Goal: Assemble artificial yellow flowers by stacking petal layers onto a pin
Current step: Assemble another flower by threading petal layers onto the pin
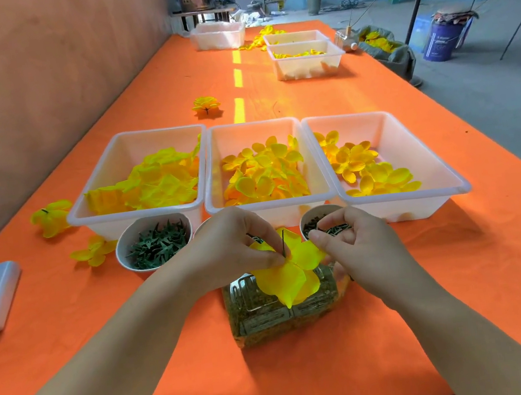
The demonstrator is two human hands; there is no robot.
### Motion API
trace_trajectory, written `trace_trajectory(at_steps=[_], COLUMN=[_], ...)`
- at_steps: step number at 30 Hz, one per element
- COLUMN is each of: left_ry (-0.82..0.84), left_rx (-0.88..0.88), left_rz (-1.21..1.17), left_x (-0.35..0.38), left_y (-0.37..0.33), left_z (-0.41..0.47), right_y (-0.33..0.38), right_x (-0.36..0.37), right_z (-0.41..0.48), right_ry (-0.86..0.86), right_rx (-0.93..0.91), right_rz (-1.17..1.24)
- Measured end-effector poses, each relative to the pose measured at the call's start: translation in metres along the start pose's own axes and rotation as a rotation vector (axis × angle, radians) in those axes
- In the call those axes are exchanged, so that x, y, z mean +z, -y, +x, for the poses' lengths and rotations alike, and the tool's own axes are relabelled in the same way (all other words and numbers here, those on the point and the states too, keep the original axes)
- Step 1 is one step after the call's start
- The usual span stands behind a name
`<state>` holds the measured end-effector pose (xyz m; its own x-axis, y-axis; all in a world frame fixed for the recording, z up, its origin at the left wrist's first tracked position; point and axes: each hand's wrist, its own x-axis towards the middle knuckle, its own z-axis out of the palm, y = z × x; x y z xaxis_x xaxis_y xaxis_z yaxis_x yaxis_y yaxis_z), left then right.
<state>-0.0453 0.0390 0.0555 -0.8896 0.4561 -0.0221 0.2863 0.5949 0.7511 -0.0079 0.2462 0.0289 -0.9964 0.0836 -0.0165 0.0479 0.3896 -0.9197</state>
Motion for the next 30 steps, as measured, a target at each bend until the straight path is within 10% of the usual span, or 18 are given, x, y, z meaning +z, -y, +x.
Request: trace_trajectory(at_steps=[22, 27, 30], left_ry=[-0.088, -0.174, -0.285], left_rx=[0.045, 0.049, 0.005], left_rz=[-0.090, -0.140, -0.136], left_x=[0.010, 0.022, 0.028], left_y=[-0.001, 0.006, 0.010], left_z=[-0.010, -0.017, -0.016], right_y=[-0.001, 0.012, 0.019], right_x=[-0.007, -0.005, 0.008], right_z=[-0.005, -0.008, -0.013], right_ry=[0.173, -0.173, -0.068], right_rx=[-0.034, -0.451, -0.543], right_rz=[-0.100, -0.317, -0.255])
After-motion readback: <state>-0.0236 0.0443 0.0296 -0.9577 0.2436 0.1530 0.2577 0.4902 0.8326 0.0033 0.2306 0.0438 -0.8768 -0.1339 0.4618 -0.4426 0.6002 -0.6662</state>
